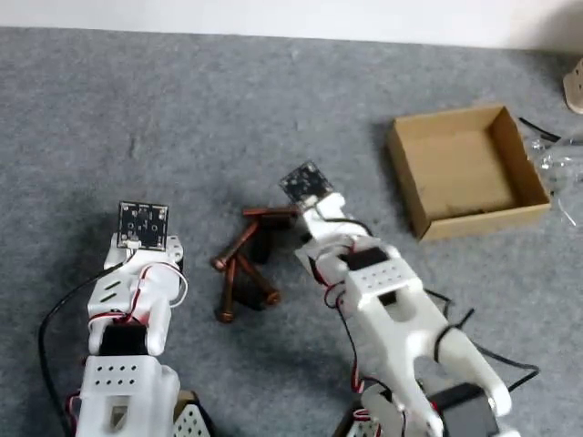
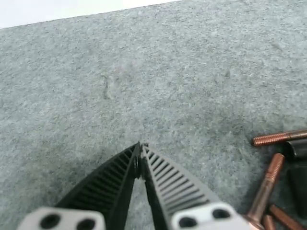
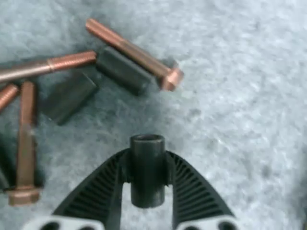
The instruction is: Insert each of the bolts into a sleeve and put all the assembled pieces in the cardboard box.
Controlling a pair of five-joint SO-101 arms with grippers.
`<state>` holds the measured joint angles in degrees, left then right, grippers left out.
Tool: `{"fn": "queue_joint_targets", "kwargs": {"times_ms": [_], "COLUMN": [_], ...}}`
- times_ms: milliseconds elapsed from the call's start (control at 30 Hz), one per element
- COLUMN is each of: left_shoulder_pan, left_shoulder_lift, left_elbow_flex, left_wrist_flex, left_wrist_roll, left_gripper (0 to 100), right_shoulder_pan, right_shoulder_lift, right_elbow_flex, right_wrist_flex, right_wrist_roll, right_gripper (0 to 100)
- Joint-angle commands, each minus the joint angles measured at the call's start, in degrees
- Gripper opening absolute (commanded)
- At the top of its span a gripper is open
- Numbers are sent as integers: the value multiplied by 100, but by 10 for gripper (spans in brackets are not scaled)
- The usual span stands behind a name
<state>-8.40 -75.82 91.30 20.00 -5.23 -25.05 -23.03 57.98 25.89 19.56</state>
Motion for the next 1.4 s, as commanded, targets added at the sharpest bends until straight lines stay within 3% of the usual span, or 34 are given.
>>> {"fn": "queue_joint_targets", "kwargs": {"times_ms": [0, 333, 667, 800, 1067, 1233, 1367], "left_shoulder_pan": [75, 75, 110, 374, 998, 1165, 1516], "left_shoulder_lift": [-66, -66, 92, 927, 4110, 4796, 4936], "left_elbow_flex": [-40, -40, -382, -901, -2378, -3029, -3248], "left_wrist_flex": [-132, -132, 141, 554, 563, 1046, 1459], "left_wrist_roll": [35, 35, 79, 62, -378, -422, -1099], "left_gripper": [5, 5, 5, 5, 5, 8, 139], "right_shoulder_pan": [171, 215, 963, 1007, 1015, 998, 998], "right_shoulder_lift": [-611, -2440, -4699, -5367, -5859, -5859, -5859], "right_elbow_flex": [312, 1719, 3143, 3363, 3565, 3574, 3574], "right_wrist_flex": [-374, -541, -312, 365, 462, 426, 426], "right_wrist_roll": [-62, -167, -782, -782, -782, -782, -782], "right_gripper": [5, 5, 5, 5, 5, 5, 5]}}
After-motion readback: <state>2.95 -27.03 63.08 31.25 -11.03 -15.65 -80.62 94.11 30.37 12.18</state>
